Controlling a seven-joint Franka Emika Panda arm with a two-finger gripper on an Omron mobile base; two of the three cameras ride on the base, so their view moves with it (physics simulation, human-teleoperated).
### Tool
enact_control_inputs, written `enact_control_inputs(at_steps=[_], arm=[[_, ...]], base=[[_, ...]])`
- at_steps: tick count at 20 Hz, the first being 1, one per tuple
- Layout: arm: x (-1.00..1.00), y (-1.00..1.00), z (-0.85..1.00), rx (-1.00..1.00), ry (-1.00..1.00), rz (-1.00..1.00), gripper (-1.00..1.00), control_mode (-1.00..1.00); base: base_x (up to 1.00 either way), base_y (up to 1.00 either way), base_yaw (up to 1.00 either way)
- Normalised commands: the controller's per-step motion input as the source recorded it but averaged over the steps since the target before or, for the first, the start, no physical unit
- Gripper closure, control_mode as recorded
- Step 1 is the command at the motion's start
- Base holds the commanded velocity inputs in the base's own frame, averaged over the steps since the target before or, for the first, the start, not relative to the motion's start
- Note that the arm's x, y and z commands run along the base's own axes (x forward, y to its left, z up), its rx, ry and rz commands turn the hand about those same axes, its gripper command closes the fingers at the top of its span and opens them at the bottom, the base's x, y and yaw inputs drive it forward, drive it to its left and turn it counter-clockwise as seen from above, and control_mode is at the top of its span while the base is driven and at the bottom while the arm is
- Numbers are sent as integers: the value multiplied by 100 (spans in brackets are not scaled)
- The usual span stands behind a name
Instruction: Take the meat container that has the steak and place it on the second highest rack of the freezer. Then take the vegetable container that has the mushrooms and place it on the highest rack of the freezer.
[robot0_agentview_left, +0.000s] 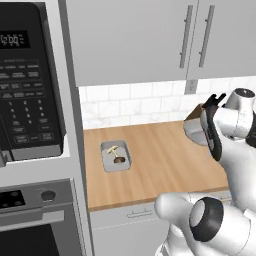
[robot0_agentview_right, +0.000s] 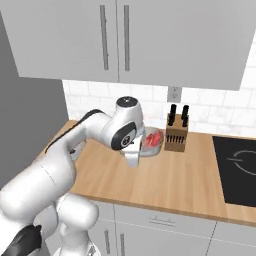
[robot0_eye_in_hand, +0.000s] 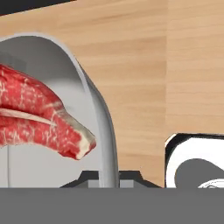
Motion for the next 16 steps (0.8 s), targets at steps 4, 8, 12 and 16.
enact_control_inputs(at_steps=[4, 8, 12, 16], arm=[[-72, 94, 100, -6, -34, -24, 100, -100], [-81, 100, 81, 0, -23, -28, 100, -100], [-86, 74, 56, 1, -19, -34, 100, -100], [-72, 44, 16, 6, -11, -26, 100, -100]], base=[[0, 0, 0], [0, 0, 0], [0, 0, 0], [0, 0, 0]])
